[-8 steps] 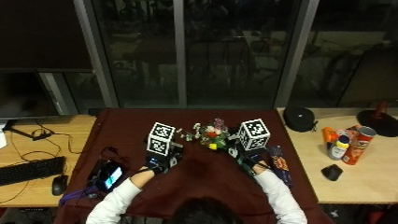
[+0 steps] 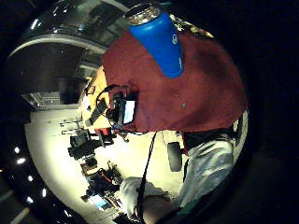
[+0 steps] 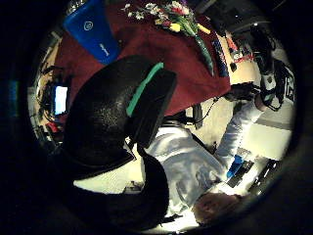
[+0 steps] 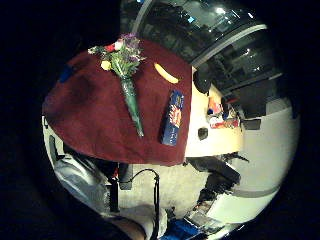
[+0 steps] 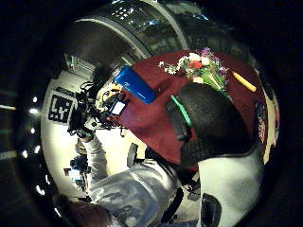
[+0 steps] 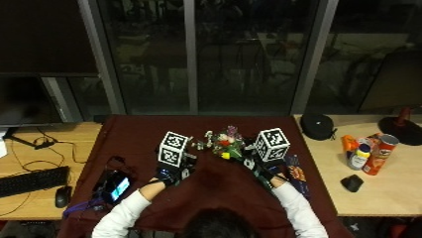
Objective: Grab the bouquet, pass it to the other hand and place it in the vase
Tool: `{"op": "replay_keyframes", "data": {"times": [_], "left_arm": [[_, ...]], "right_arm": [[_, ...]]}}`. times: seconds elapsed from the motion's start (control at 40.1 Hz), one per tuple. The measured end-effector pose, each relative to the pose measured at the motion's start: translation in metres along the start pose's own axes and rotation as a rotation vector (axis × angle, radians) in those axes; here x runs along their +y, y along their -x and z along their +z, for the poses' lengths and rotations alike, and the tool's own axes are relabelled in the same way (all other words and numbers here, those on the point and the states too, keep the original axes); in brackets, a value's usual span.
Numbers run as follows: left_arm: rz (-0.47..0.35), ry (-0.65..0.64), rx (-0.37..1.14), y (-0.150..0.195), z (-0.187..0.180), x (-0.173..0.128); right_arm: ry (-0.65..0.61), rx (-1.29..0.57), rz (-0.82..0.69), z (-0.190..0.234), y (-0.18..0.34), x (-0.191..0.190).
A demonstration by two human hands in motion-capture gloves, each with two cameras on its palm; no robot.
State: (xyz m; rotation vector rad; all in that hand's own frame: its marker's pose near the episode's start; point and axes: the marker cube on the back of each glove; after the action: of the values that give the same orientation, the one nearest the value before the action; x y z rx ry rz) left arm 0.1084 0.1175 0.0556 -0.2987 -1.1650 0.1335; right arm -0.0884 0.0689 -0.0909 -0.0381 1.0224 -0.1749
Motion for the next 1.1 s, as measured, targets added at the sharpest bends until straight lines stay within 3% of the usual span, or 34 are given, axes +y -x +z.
{"op": "replay_keyframes", "data": {"times": [0.075,0.324,0.648,0.773,0.898,1.097], "left_arm": [[0.012,0.012,-0.074,-0.008,-0.004,0.003],[0.045,-0.015,0.004,-0.014,0.009,-0.016],[0.078,-0.040,0.021,-0.030,0.014,-0.021],[0.094,-0.043,-0.014,-0.037,0.012,-0.019],[0.115,-0.052,-0.008,-0.043,0.013,-0.019],[0.136,-0.044,-0.004,-0.046,0.018,-0.022]], "right_arm": [[0.020,0.052,-0.007,-0.010,-0.003,0.006],[0.126,-0.014,0.122,-0.010,-0.017,-0.007],[0.290,0.003,0.325,-0.009,-0.051,0.012],[0.324,-0.036,0.393,0.009,-0.066,0.013],[0.272,-0.101,0.411,0.035,-0.080,0.007],[0.197,-0.184,0.475,0.108,-0.105,-0.006]]}}
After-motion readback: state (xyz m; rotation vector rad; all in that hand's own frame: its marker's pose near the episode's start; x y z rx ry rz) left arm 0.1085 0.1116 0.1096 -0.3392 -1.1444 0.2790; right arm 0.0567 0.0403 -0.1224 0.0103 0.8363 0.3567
